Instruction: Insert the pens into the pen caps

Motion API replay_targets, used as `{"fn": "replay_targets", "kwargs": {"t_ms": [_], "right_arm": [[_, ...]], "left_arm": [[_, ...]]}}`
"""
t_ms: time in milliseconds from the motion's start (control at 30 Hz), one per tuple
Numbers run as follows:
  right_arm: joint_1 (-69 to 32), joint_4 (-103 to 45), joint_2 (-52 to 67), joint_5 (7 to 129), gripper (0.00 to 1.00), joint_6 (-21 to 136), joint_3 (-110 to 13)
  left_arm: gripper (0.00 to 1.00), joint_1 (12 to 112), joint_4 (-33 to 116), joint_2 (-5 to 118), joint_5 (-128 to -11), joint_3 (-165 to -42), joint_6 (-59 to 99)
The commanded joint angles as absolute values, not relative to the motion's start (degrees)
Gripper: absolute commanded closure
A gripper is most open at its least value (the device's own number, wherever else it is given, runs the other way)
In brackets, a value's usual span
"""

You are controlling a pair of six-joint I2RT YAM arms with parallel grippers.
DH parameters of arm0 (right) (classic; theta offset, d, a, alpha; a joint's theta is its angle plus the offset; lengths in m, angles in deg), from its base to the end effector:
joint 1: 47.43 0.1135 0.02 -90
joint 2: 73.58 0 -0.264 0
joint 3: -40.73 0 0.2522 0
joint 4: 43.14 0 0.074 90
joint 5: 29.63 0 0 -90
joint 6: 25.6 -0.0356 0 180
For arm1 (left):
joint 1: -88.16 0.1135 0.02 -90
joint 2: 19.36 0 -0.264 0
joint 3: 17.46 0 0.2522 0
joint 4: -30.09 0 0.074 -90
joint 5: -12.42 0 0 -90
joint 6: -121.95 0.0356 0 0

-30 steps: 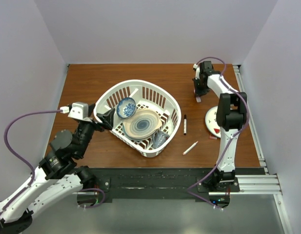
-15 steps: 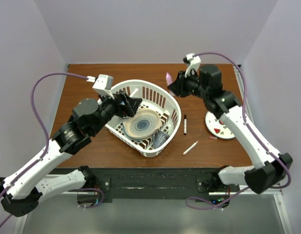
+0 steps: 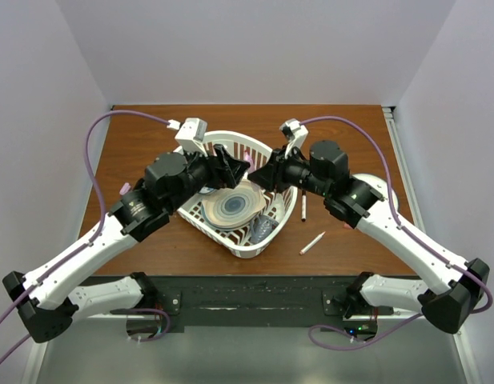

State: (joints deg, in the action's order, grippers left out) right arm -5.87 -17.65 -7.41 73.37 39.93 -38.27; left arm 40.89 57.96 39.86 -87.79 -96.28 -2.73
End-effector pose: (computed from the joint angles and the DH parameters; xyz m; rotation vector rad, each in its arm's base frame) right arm 0.1932 0.1820 0.3872 -0.4534 1.8521 1.0094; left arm 0.1610 -0.1650 0.4092 0.0589 1.7979 -0.8965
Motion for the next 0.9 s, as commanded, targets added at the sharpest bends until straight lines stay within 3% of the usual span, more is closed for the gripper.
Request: {"fn": "replay_targets", "kwargs": {"t_ms": [0,267,333,367,400,500,533,667,800,867], "right_arm": [[-4.63,-21.99,-9.33,72.15,1.0,38.47,-39.75],[-3.13,-22.17,-9.86,73.03,1.0,38.38,-40.18],[-3.04,-22.44,-9.77,73.03,1.0,38.47,-39.75],[-3.04,-22.61,-9.77,73.03,1.0,38.56,-39.48],[-3.04,-23.48,-10.12,73.12,1.0,38.47,-38.78],[-3.13,-24.55,-10.47,72.59,1.0,38.47,-37.73],[-3.04,-24.63,-10.56,72.68,1.0,38.47,-37.64],[-3.04,-24.9,-11.09,76.43,0.67,38.04,-37.11],[-3.22,-29.1,-11.61,83.91,0.52,36.81,-33.87],[-3.31,-33.41,-12.67,86.38,0.51,35.23,-31.85]], "left_arm": [[0.32,41.22,53.0,40.84,-87.07,-97.67,-4.0],[0.44,41.14,51.15,42.51,-84.0,-97.23,-4.26],[0.51,41.14,48.95,42.43,-79.89,-96.1,-4.17],[0.58,41.22,48.08,42.34,-78.29,-95.74,-4.17],[0.74,41.22,47.55,42.43,-77.84,-95.56,-4.35],[1.0,41.22,47.71,42.34,-73.19,-95.3,-5.23],[1.0,41.22,47.63,42.08,-71.7,-94.95,-5.66],[1.0,41.14,44.82,39.09,-68.26,-92.75,-4.71],[1.0,41.49,42.62,35.06,-65.89,-91.87,-3.39],[1.0,41.49,40.87,33.91,-63.08,-91.61,-3.29]]}}
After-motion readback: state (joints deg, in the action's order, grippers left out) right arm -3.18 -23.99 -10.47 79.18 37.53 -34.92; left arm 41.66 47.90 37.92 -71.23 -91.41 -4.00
